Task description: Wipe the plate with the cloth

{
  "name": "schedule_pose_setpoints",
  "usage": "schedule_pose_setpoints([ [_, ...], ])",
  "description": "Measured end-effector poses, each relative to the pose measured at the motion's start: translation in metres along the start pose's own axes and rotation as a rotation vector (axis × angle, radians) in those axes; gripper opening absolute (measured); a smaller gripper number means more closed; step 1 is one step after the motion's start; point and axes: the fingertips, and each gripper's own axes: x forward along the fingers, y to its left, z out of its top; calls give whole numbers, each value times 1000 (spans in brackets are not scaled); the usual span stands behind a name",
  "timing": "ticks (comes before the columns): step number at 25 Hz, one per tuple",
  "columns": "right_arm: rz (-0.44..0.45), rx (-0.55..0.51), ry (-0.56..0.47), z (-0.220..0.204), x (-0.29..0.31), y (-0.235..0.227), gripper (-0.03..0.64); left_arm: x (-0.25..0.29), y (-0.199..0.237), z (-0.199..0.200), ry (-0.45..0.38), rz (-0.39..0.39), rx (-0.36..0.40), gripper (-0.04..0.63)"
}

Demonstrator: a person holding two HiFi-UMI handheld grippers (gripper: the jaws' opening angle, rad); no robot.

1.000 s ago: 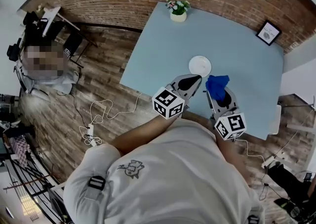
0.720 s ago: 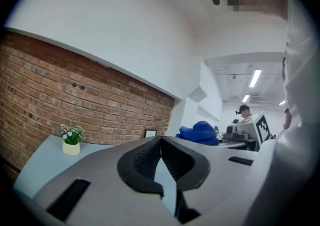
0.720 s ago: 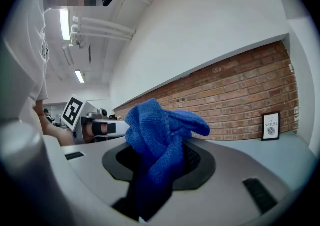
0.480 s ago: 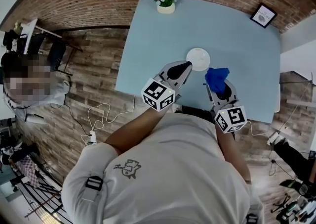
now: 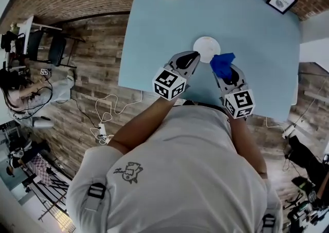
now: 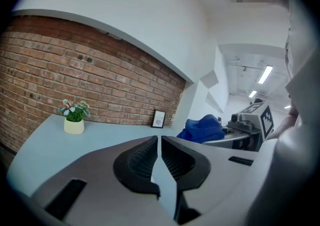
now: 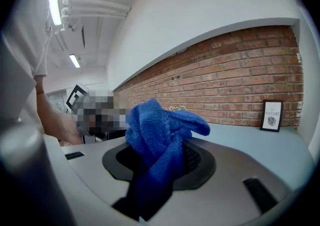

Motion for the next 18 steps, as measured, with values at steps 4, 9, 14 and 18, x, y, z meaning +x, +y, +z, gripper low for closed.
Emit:
schedule_pose_setpoints([
  [4,28,-47,56,-14,21,-19,137,23,17,-28,40,3,-40,12],
  [9,56,-37,152,-55,43,-45,137,52,47,-79,161,40,-59,28],
  [14,77,-15,218,-91,60,-69,138,68,75,-120,232,100,-204,82],
  [18,90,11,256,-117,68,-81,138,70,84,-154,297,140,-273,110],
])
